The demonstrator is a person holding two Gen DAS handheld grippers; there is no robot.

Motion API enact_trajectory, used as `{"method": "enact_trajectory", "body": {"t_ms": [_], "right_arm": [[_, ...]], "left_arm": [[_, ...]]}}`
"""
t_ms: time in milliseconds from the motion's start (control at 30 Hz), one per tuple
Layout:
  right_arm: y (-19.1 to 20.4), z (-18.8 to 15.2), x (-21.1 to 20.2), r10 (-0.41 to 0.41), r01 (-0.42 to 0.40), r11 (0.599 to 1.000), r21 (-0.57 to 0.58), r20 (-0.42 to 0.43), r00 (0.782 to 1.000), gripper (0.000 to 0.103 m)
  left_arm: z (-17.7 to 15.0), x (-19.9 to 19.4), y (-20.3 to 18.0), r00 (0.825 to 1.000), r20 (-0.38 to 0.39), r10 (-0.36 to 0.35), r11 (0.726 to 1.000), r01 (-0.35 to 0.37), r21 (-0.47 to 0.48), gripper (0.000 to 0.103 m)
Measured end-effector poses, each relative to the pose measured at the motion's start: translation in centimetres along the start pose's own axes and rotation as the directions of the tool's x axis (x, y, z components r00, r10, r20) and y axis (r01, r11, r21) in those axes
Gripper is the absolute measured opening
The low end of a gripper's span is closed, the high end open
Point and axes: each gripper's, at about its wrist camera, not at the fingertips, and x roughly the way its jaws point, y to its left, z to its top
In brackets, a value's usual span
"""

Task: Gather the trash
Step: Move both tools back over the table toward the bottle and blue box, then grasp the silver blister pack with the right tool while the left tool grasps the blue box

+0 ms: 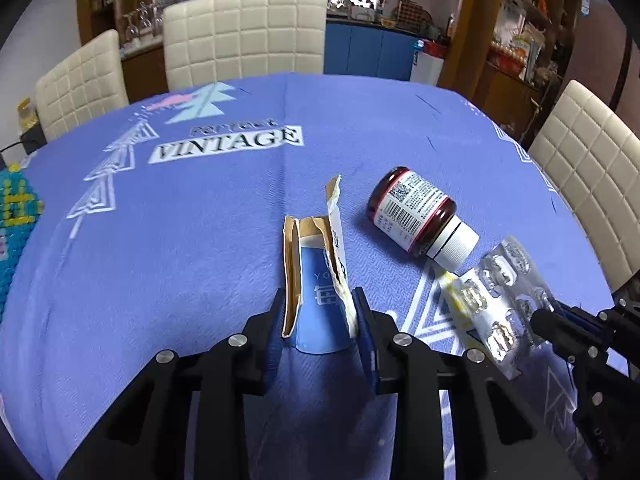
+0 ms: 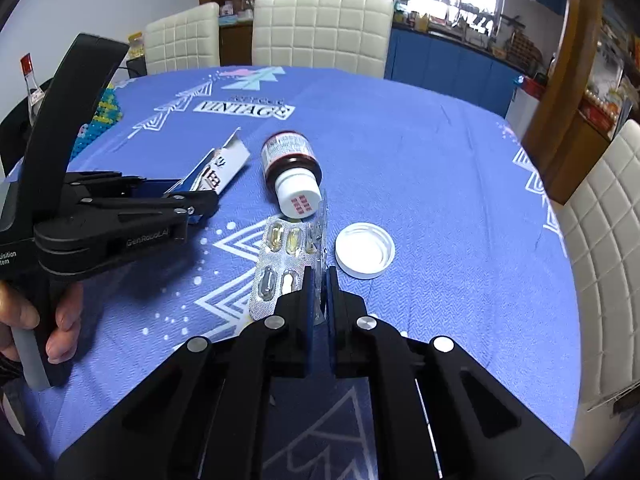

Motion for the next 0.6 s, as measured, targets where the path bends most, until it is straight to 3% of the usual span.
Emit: {"method": "enact_trajectory", "body": {"t_ms": [333, 600], "right_arm": [[-1.3, -1.8, -3.0, -0.032, 0.032, 0.999, 0.028, 0.001, 0.999, 0.007], [-4.6, -6.0, -6.2, -0.077, 0.076, 0.993, 0.092, 0.012, 0.997, 0.007]], "left_arm": [[-2.2, -4.6, -3.1, 0.998, 0.059, 0.007, 0.998, -0.010, 0.055, 0.031], [-4.8, -6.4, -7.5, 0.997, 0.072, -0.011, 0.996, 0.004, 0.095, 0.031]]}}
